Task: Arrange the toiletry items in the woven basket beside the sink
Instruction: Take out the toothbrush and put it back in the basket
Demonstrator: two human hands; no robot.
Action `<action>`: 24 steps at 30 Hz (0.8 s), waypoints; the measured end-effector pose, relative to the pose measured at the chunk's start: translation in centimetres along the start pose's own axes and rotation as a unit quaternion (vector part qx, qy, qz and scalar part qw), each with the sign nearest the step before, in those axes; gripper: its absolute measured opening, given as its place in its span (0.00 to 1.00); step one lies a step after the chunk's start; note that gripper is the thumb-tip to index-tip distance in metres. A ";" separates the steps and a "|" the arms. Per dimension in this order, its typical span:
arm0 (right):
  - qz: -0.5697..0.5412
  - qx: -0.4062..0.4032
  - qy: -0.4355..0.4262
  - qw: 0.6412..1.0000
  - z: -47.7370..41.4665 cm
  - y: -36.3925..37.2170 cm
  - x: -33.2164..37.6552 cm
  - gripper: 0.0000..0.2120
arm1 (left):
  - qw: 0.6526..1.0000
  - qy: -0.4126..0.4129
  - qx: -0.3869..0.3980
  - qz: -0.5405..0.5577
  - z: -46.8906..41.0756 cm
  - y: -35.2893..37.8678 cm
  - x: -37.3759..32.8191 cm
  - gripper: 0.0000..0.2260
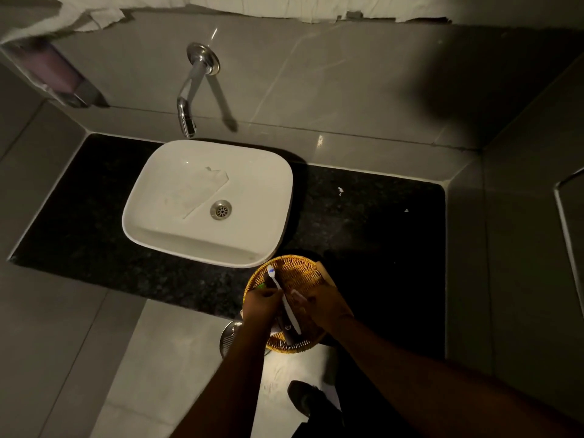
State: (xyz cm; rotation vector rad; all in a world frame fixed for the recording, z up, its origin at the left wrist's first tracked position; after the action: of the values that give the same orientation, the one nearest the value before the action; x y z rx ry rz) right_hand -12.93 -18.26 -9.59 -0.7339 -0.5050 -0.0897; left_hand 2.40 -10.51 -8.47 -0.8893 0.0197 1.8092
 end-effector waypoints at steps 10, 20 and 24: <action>0.026 -0.023 0.060 0.998 -0.2 0.1 -1.5 0.19 | 0.996 -0.072 0.056 0.024 0.0 4.0 0.4 0.06; 0.214 -0.058 0.039 0.974 0.6 0.8 -2.4 0.21 | 0.993 0.008 0.047 -0.109 0.2 5.0 -0.2 0.09; 0.158 -0.085 0.025 0.983 0.6 0.4 -2.0 0.18 | 0.988 0.048 0.015 -0.149 0.1 5.1 -0.4 0.09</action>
State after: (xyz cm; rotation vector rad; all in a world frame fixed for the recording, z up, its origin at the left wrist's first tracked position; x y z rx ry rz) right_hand -14.87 -17.78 -10.40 -0.9695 -0.3293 0.1470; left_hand -1.79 -12.96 -10.12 -0.9057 -0.0229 1.4841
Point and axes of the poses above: each hand's wrist, its own z-axis away from the middle knuckle, its own y-axis out of the palm, x = y × z, the point moved 4 cm from there along -z, towards the middle knuckle, and after that the axes turned 5 degrees about z, right-handed, at the moved point
